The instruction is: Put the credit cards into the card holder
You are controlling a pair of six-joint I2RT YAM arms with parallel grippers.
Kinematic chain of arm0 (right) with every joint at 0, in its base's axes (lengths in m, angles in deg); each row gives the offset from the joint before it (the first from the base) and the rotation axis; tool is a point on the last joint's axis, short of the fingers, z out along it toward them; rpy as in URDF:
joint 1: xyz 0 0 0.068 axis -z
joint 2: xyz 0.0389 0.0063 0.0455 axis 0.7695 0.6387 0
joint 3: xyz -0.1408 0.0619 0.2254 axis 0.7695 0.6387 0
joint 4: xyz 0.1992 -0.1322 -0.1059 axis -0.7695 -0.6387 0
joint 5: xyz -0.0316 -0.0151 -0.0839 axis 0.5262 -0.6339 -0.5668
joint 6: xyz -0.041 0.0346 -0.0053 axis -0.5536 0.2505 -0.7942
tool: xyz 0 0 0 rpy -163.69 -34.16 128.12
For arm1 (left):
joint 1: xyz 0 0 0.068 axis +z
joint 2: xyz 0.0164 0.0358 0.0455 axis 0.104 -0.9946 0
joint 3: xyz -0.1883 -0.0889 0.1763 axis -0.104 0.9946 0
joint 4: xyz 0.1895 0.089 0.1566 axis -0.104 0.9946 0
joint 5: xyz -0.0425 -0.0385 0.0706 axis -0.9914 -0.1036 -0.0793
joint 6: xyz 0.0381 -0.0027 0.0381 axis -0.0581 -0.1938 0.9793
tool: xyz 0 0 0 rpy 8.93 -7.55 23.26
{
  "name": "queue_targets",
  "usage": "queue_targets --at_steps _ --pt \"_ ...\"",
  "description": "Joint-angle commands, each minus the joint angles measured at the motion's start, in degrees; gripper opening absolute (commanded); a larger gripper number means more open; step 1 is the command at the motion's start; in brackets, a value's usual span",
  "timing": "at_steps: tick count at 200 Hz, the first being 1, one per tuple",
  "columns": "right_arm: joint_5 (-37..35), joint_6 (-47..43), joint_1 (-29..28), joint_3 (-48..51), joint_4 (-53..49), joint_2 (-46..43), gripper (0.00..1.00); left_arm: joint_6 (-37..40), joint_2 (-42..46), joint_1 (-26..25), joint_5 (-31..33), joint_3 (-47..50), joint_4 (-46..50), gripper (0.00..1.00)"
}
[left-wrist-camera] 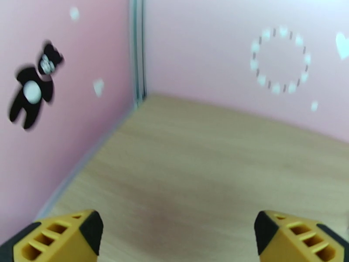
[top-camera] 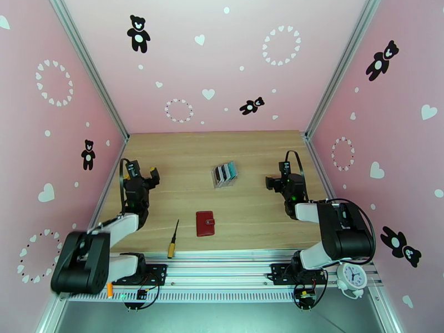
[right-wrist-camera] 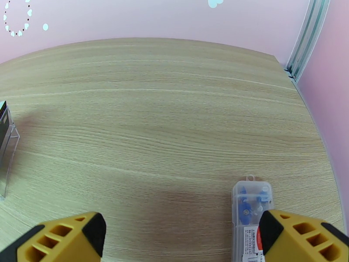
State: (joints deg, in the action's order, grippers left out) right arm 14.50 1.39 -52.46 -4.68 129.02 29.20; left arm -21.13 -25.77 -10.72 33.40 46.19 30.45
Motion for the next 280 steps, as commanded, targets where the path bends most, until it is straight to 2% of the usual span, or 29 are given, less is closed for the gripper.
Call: queue_targets --at_steps 1,20,63,93,149,157,171,185,207,223,236,280 --pt "-0.36 0.06 -0.15 0.36 1.00 -0.06 0.99 -1.87 4.88 -3.17 3.08 -1.09 6.46 0.98" --pt "-0.40 0.06 -0.17 0.36 1.03 -0.08 0.99 -6.47 6.43 -5.28 2.09 -4.79 13.65 0.98" --pt "-0.32 0.00 -0.17 0.34 1.03 -0.04 0.99 -13.39 6.55 -13.41 -0.66 -7.69 19.68 0.98" --pt "-0.36 0.02 -0.17 0.35 1.04 -0.07 0.99 -17.84 1.55 -15.31 -7.45 -11.94 22.08 0.98" --pt "-0.34 -0.01 -0.11 0.18 0.88 -0.43 0.99 -19.30 -9.75 -19.65 -19.07 -19.37 22.11 0.98" --pt "-1.34 -0.10 -0.52 -1.61 -3.47 -2.06 0.99 -19.49 -11.21 -20.06 -19.95 -20.88 23.03 0.98" --pt "-6.05 -0.14 -2.29 -7.75 -16.96 -5.57 0.99 -19.69 -12.99 -20.18 -22.23 -23.52 24.65 0.98" --pt "-10.96 0.58 -3.94 -11.24 -23.07 -7.24 0.99 -20.12 -14.26 -20.25 -23.47 -25.37 25.08 0.98" --pt "-13.42 6.44 -4.73 -17.96 -33.68 -8.09 0.99 -19.93 -16.69 -20.45 -24.61 -29.17 26.70 0.98" --pt "-18.31 12.93 -5.97 -25.35 -44.12 -6.62 0.99 -19.21 -19.65 -20.47 -25.61 -32.65 29.83 0.98" --pt "-23.17 17.06 -7.33 -31.64 -52.84 -4.37 0.99 -18.96 -21.99 -20.47 -28.00 -34.73 31.07 0.93" --pt "-20.21 16.80 -13.69 -38.38 -59.86 -2.90 0.99 -20.96 -27.86 -20.56 -33.93 -35.94 28.73 0.86"
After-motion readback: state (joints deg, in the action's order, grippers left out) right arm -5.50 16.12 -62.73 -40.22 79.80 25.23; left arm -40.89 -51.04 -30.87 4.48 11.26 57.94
